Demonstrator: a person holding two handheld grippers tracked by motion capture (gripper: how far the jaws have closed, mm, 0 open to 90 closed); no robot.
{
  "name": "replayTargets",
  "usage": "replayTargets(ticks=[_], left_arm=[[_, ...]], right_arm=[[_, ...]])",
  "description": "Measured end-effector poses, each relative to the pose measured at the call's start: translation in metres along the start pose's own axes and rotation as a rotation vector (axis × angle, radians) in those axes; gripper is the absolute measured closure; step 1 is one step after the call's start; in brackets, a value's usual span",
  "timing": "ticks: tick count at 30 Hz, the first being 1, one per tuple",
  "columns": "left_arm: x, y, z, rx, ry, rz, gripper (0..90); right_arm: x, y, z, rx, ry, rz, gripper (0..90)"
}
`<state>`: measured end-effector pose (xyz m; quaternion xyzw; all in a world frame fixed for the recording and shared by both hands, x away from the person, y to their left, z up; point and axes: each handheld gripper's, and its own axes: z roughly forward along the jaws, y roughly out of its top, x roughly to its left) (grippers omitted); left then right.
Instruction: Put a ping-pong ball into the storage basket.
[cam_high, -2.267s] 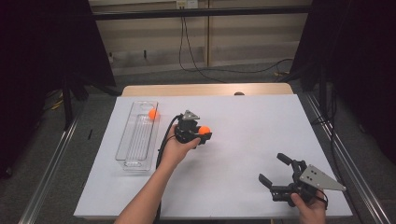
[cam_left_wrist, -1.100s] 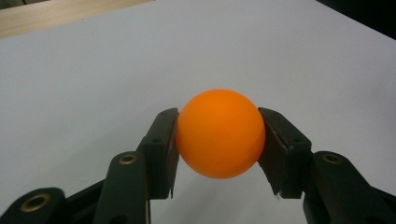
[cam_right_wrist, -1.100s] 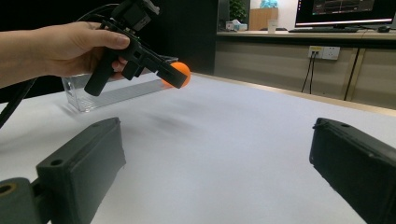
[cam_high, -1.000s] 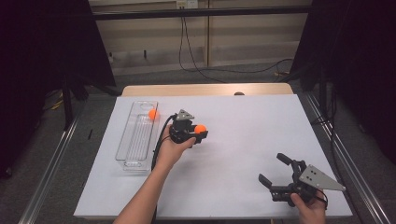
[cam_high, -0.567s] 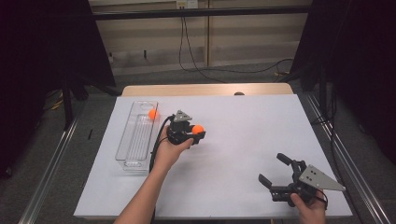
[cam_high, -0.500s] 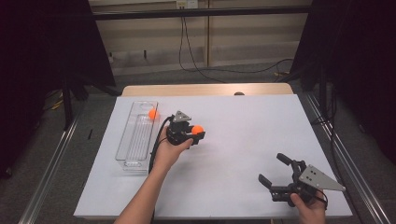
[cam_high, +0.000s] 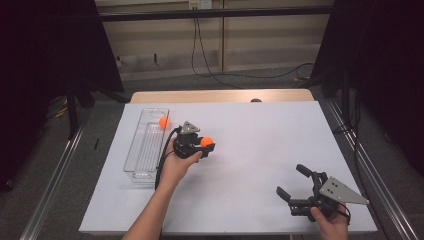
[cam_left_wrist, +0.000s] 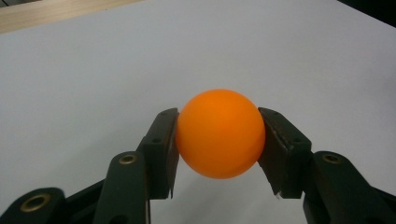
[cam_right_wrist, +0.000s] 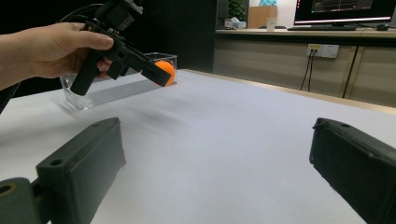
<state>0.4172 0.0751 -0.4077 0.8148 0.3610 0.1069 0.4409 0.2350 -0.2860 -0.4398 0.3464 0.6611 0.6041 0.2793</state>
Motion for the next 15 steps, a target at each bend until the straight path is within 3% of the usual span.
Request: replayTargets(ticks=[6, 15], left_arm=[[-0.0022, 0.0005, -0.004, 0.01, -0.012, 0.025, 51.0], [0.0009, -0.0014, -0.0087, 0.015, -0.002, 0.01, 50.9]], right_arm=[[0.0008, -0.0002, 0.0004, 0.002, -0.004, 0.005, 2.4], [0.001, -0.0006, 0.0005, 0.003, -0.005, 0.005, 2.3]])
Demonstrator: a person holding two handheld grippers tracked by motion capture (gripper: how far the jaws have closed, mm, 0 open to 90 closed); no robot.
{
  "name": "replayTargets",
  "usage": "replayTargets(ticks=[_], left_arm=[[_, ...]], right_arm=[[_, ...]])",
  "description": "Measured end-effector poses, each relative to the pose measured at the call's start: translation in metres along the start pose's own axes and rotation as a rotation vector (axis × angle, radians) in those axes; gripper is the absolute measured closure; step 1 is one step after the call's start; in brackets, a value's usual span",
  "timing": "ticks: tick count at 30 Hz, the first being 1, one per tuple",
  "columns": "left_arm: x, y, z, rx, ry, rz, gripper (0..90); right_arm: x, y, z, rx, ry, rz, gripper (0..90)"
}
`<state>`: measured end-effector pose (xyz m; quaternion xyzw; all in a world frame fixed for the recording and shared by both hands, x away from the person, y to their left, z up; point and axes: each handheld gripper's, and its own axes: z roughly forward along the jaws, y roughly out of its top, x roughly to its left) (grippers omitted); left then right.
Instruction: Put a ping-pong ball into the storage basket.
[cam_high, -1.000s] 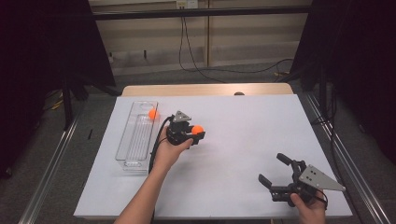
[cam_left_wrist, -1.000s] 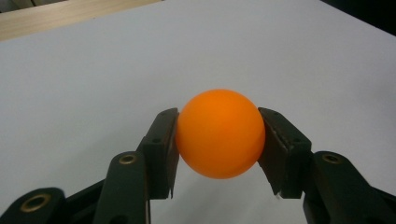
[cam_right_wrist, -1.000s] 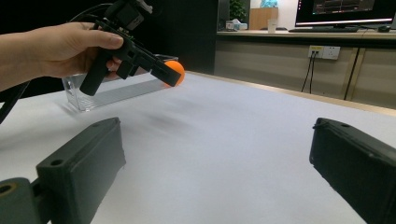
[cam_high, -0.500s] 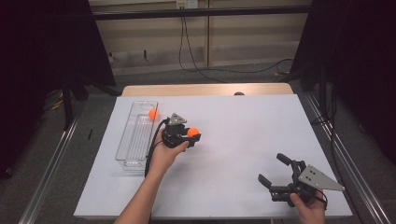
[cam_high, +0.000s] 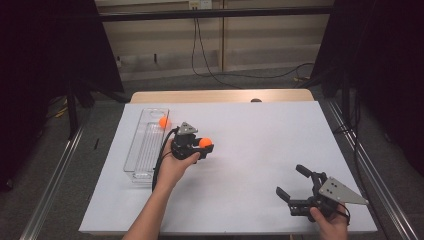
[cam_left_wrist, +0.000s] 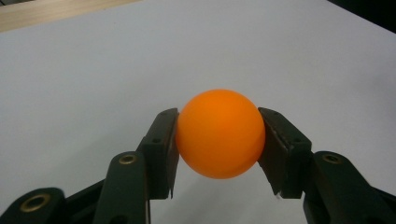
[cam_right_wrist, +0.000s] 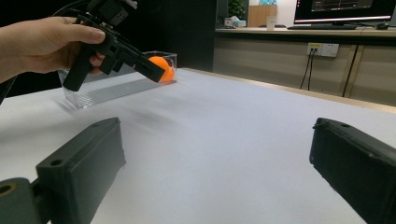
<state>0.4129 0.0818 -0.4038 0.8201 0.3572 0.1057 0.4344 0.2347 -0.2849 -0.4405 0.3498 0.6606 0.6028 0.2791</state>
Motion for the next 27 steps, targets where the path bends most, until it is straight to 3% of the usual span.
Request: replayTargets(ticks=[8, 10, 12, 27], left_arm=[[0.005, -0.003, -0.006, -0.012, -0.008, -0.025, 50.9], [0.006, -0.003, -0.008, -0.007, -0.001, -0.008, 50.9], [0.006, -0.004, -0.008, -0.016, -0.008, -0.028, 50.9], [0.012, -0.007, -0.013, -0.006, -0.005, -0.022, 50.9]], right_arm=[[0.0, 0.0, 0.0, 0.001, -0.001, 0.0, 2.3], [0.0, 0.0, 0.0, 0.002, 0.0, -0.003, 2.4], [0.001, 0.0, 0.0, 0.001, 0.001, -0.002, 2.4], [0.0, 0.0, 0.0, 0.005, -0.001, -0.004, 2.4]])
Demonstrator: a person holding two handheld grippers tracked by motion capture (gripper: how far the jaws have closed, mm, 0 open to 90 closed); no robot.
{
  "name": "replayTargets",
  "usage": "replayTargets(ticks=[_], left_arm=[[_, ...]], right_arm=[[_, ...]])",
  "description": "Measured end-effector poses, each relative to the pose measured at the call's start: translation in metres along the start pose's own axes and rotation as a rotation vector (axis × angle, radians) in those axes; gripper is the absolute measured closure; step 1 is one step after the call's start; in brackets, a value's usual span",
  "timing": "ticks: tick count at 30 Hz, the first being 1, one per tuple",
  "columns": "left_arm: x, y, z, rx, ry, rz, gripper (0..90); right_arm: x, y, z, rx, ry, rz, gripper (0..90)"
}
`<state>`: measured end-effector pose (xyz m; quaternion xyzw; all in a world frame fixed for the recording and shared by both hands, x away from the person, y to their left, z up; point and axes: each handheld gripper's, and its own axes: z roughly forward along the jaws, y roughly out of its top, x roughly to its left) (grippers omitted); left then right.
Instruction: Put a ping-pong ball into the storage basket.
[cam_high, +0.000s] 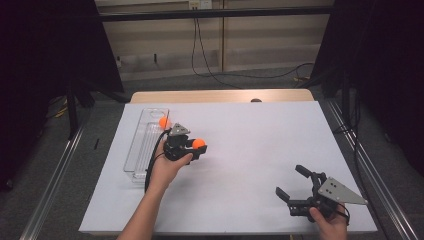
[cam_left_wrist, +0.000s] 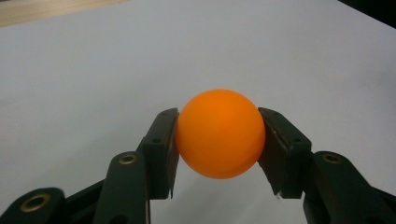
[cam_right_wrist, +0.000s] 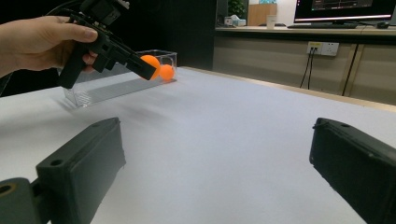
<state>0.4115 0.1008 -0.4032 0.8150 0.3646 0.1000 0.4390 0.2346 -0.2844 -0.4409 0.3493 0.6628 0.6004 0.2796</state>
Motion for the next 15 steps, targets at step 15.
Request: replayTargets(ticks=[15], left_arm=[[0.0076, -0.0009, -0.0073, -0.007, 0.012, -0.029, 50.9]], right_arm=[[0.0, 0.0001, -0.0001, -0.002, 0.001, 0.002, 2.4]])
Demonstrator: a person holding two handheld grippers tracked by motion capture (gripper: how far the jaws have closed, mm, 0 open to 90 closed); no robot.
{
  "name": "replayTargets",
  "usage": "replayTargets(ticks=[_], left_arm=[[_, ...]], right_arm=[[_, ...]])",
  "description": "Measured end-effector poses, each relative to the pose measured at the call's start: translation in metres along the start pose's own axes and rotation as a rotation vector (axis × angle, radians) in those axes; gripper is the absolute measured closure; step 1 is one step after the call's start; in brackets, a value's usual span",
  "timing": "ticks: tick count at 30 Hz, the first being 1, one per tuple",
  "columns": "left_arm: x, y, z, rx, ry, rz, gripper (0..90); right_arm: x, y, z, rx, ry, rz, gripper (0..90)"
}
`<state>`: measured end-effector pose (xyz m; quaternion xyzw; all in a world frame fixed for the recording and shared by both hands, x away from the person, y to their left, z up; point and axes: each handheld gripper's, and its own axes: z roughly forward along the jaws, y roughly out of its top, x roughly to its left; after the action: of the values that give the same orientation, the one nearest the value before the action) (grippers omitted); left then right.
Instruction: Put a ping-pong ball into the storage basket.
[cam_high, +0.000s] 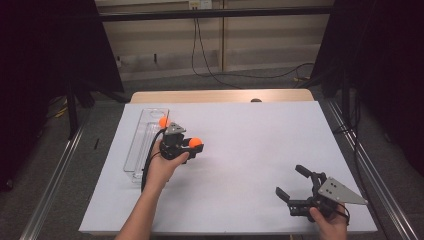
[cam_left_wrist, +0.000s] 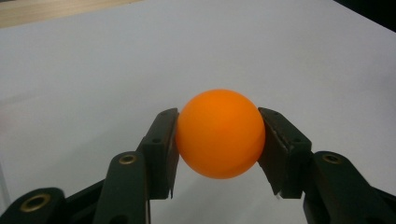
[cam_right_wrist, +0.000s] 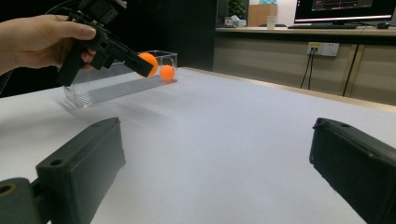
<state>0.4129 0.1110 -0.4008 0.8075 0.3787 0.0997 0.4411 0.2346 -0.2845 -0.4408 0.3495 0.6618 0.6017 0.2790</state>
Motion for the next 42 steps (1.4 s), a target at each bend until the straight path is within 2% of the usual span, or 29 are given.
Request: replayTargets(ticks=[42], left_arm=[[0.019, -0.005, -0.018, 0.005, 0.049, -0.026, 51.0]], right_arm=[[0.001, 0.0, 0.0, -0.002, 0.007, -0.001, 2.4]])
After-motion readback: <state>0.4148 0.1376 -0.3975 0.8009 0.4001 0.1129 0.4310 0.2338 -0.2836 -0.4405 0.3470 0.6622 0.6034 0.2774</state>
